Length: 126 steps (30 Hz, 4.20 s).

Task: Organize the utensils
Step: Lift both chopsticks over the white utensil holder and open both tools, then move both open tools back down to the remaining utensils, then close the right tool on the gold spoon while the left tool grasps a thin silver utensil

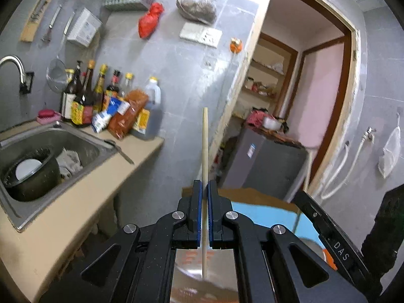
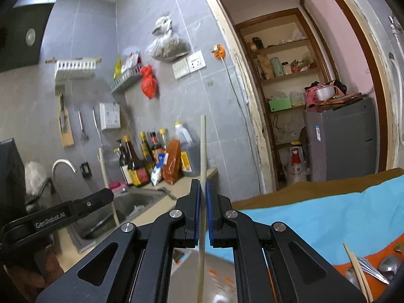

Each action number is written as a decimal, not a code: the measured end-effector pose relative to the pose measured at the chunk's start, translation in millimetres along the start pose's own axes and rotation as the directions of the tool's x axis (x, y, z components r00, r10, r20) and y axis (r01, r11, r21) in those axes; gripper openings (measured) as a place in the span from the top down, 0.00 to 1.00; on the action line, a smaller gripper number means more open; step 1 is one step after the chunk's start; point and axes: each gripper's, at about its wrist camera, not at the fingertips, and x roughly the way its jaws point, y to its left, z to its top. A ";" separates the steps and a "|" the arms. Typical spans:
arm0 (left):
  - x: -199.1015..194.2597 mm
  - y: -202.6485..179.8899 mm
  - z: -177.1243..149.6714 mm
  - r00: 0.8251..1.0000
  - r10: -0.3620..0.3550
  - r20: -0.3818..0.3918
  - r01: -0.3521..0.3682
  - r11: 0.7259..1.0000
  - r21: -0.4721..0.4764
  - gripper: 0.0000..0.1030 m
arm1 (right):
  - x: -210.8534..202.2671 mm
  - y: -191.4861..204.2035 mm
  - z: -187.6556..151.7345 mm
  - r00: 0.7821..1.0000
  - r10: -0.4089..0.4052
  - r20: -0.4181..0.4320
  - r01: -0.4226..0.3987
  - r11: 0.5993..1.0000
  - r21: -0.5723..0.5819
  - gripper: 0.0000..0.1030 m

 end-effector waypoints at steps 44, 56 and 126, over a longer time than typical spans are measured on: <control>-20.9 -195.5 -100.4 0.964 0.065 -0.259 -0.037 0.993 0.112 0.05 | -192.2 -177.3 31.3 0.949 -0.272 -0.159 0.268 0.962 -0.042 0.00; 27.1 -180.7 -170.9 0.859 0.032 -0.510 -0.029 0.999 0.013 0.24 | -174.5 -226.7 -29.1 0.897 -0.258 -0.359 0.281 0.960 0.013 0.17; 97.7 -214.6 -168.9 0.751 -0.108 -0.652 0.121 0.992 -0.026 1.00 | -85.5 -269.7 -30.8 0.824 -0.104 -0.557 0.270 0.936 0.224 0.98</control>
